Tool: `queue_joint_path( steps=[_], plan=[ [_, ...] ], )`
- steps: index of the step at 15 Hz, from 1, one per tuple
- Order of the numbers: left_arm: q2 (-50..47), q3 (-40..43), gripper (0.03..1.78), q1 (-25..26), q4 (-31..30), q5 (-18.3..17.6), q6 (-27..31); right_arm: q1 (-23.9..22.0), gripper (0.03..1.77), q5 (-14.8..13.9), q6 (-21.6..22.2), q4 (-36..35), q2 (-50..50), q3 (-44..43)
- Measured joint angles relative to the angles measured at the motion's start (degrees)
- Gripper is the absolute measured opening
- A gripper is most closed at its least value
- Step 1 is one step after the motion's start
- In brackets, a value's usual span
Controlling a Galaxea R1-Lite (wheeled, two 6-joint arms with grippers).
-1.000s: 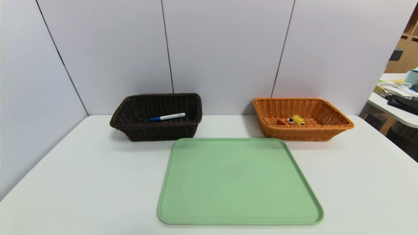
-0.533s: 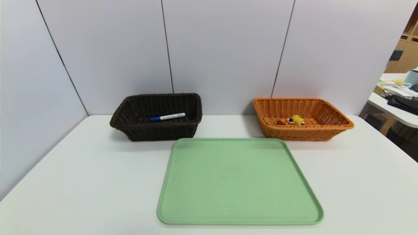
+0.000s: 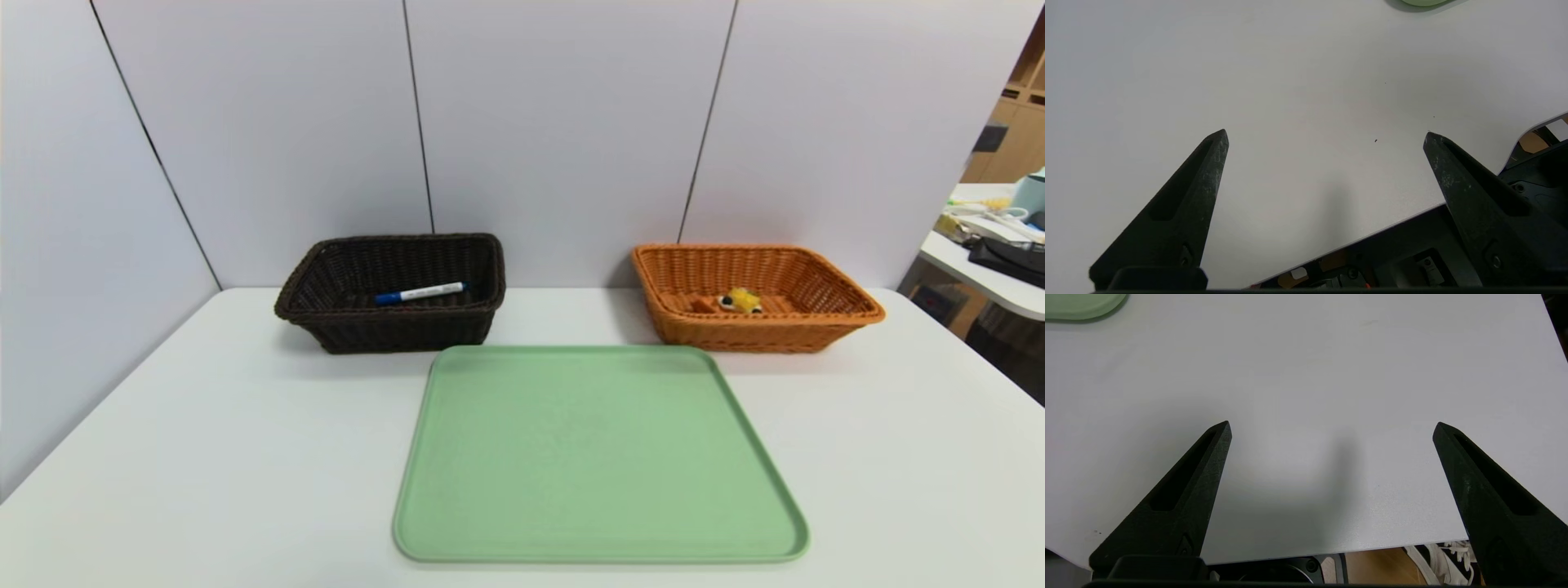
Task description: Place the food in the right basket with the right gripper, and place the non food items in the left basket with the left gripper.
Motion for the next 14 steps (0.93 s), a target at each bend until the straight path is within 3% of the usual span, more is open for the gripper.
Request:
queue_joint_path(
  steps=[14],
  plan=[
    [-3.83,4.13,1.69,-1.00,-0.29,-0.06,-0.02,-1.12,1.70,5.33,0.39,0.57,-6.40,2.04]
  ],
)
